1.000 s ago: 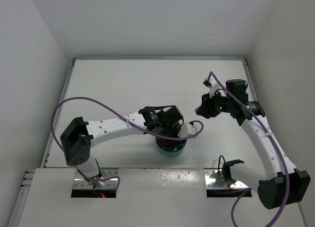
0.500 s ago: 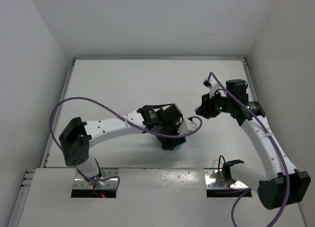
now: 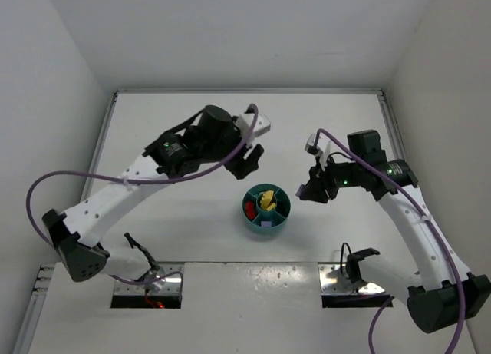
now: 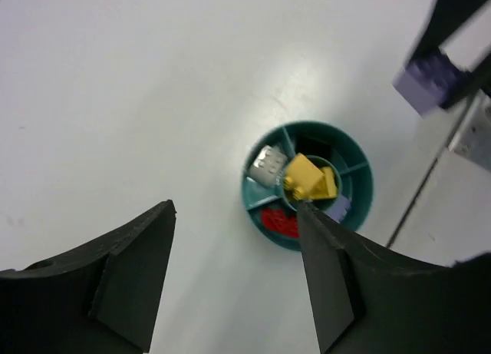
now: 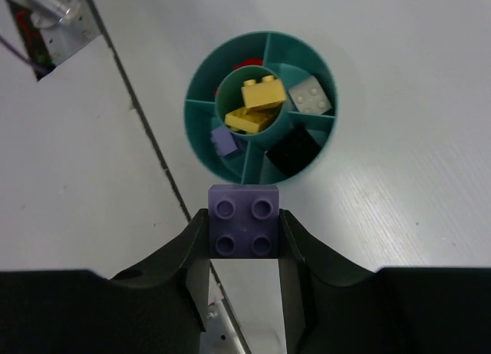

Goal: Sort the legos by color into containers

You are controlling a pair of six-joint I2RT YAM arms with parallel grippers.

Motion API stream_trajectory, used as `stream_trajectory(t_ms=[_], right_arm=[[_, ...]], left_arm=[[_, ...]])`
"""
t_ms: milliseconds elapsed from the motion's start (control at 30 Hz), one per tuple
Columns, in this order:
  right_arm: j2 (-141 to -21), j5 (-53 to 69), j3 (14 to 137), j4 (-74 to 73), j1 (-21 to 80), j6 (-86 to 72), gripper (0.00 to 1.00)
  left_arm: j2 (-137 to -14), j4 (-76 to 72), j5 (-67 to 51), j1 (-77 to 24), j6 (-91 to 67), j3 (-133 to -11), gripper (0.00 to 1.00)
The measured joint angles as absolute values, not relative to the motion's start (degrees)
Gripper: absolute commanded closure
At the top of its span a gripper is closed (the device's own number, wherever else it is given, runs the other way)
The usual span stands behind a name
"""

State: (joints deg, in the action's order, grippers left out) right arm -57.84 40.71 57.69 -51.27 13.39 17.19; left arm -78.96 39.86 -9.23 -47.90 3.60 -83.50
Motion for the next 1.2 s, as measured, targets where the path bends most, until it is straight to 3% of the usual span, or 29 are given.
stream_trajectory(t_ms=[267,533,900,1200], right_arm=[[-63.02,41.71,60.51,-54.61,25.39,21.41,0.99],[-71.11,31.46,62.15,-53.49,40.62,24.25,1.0],[-76.09,17.56,63.33,-45.15,46.35,27.92,1.0],[-76.38,14.46,63.22,-43.88,48.38,30.17,1.0]], left_arm=[[-74.56,37.19,-5.32,-35.27,-3.07,-82.7,0.28],[-74.43,37.41,-7.42,-21.76,-7.77,-72.93,0.28],[-71.13,36.67,-10.33,-18.48,-9.74,-70.52,0.26],[-71.16,36.32,-11.6,-18.09,-10.37,-70.0,0.26]])
